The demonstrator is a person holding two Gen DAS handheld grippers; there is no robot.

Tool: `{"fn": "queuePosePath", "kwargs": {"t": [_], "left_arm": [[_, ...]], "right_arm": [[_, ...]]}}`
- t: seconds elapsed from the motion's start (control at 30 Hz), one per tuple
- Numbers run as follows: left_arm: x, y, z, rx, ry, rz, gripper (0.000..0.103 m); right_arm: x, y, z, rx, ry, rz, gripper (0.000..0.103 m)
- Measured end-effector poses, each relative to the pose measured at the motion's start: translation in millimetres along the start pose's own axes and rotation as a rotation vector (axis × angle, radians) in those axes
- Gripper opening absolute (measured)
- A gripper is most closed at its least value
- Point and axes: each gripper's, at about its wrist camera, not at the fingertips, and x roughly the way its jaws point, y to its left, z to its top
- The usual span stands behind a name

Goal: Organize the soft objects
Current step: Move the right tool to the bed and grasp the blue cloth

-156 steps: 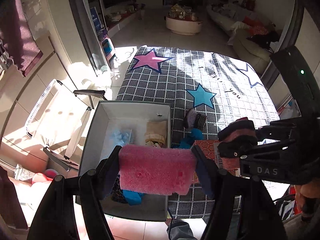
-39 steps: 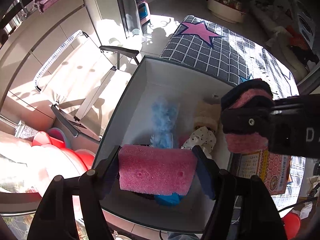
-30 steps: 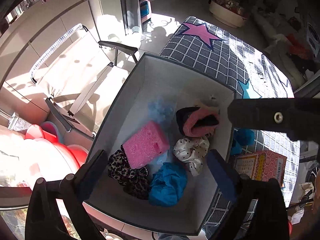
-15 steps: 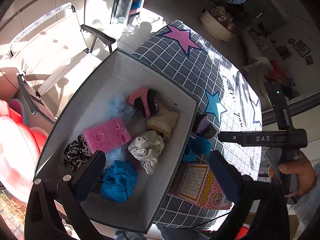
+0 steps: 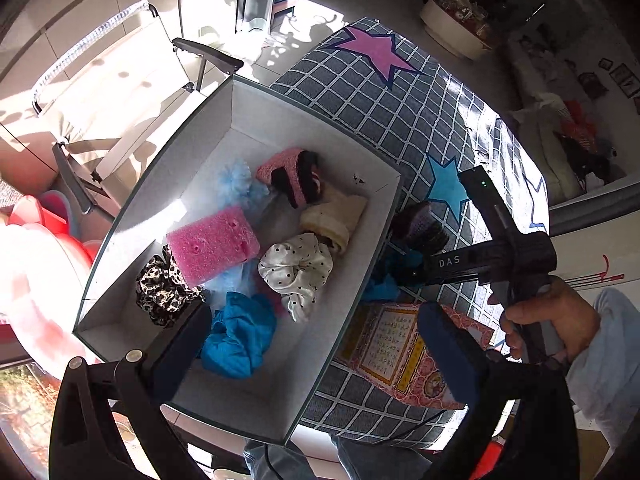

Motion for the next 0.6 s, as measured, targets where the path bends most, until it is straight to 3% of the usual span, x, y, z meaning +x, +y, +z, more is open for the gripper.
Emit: {"fn": "queuePosePath", "kwargs": {"t": [0.17,0.4,0.5,0.53,0.6], "left_arm": [[3,-27,15,0.045,0.012,0.003,0.103],[19,-101,44,0.194,0.035,-0.036,0.103],[27,-125,51,0.224,0.035,-0.023,0.103],[28,-128,53,0.211,0.043,-0.044,0.103],[28,-129,55,0.184,0.051,-0.067,0.103]], "right_arm": [[-23,-33,-21,0.034,-0.084,0.054,0.021],[-87,-149,-55,0.272,-0.242,0.057,0.021],[-112,-187,-66,0.353,-0.263,0.059,0.021],[-114,-188,-69,0.336,-0.268,0.072,0.027],[-111,-176,-63,0.287,-0.258,0.132,0.065]]}}
